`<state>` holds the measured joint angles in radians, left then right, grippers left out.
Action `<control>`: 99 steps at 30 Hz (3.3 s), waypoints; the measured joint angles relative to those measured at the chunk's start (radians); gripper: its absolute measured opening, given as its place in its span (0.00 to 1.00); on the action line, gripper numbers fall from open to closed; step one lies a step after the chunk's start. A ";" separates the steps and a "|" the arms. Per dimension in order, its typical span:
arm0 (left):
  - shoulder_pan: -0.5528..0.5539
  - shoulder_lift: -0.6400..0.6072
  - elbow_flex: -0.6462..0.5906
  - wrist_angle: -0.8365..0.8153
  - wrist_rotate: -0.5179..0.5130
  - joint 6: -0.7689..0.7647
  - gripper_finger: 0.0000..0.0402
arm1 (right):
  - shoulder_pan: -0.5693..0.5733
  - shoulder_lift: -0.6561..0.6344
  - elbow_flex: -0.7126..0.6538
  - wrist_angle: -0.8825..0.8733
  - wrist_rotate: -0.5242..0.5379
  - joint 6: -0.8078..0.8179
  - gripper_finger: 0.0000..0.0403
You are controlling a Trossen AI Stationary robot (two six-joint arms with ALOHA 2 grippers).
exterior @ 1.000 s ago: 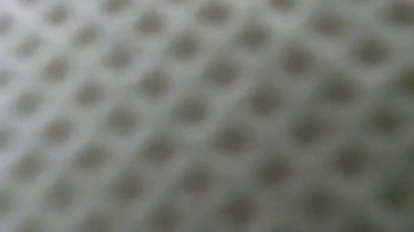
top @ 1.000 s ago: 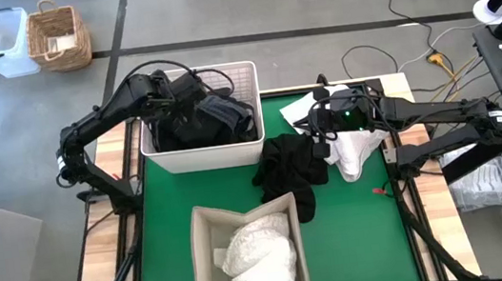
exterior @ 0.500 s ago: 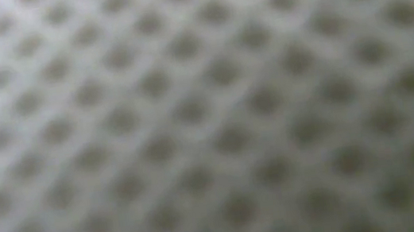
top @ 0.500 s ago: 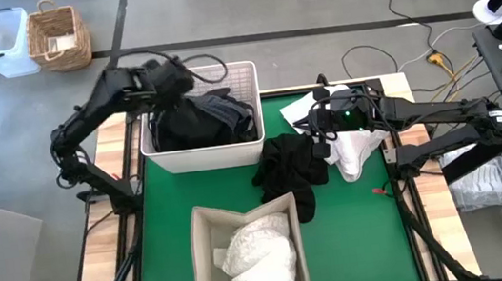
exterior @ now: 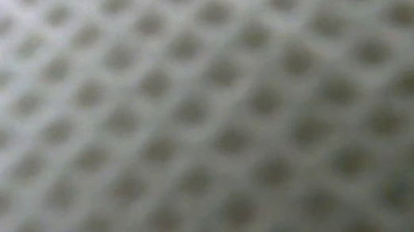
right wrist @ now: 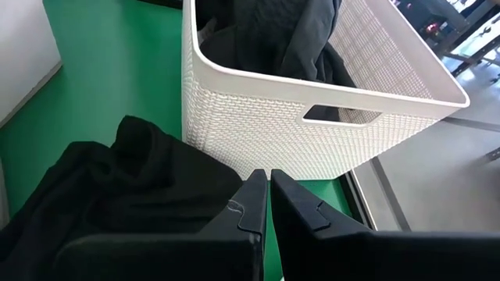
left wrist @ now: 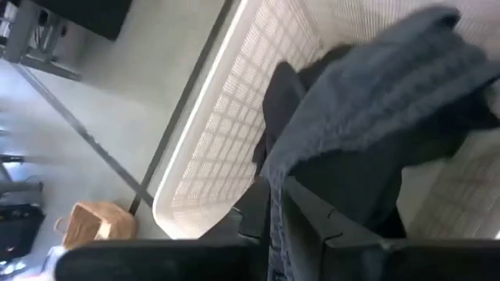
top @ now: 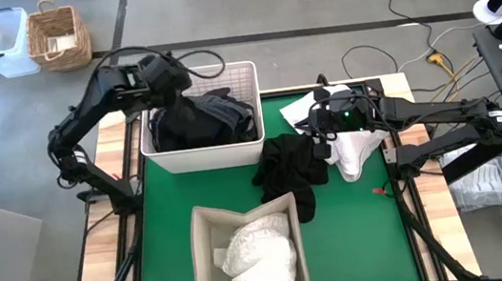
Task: Sort clothes
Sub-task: Put the black shorts into the white bin, then put the white shirt into the laundry organizer
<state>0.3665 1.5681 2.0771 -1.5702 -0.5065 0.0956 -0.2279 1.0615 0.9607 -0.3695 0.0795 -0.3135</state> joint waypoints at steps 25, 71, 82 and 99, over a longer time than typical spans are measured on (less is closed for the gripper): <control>0.089 -0.051 -0.429 0.218 0.199 0.008 0.00 | 0.000 0.000 -0.022 -0.022 -0.001 0.025 0.03; -0.266 -0.492 -0.709 0.779 0.157 0.053 0.00 | 0.000 0.000 -0.037 0.122 -0.213 -0.062 0.03; -0.390 -0.629 -0.966 1.003 0.099 0.050 0.00 | 0.000 0.000 -0.066 0.280 -0.218 -0.104 0.03; -0.390 -0.635 -0.978 1.020 0.097 0.028 0.00 | 0.000 0.000 -0.066 0.333 -0.215 -0.092 0.03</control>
<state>-0.0231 0.9333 1.0988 -0.5503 -0.4094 0.1231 -0.2278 1.0615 0.8951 -0.0365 -0.1356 -0.4051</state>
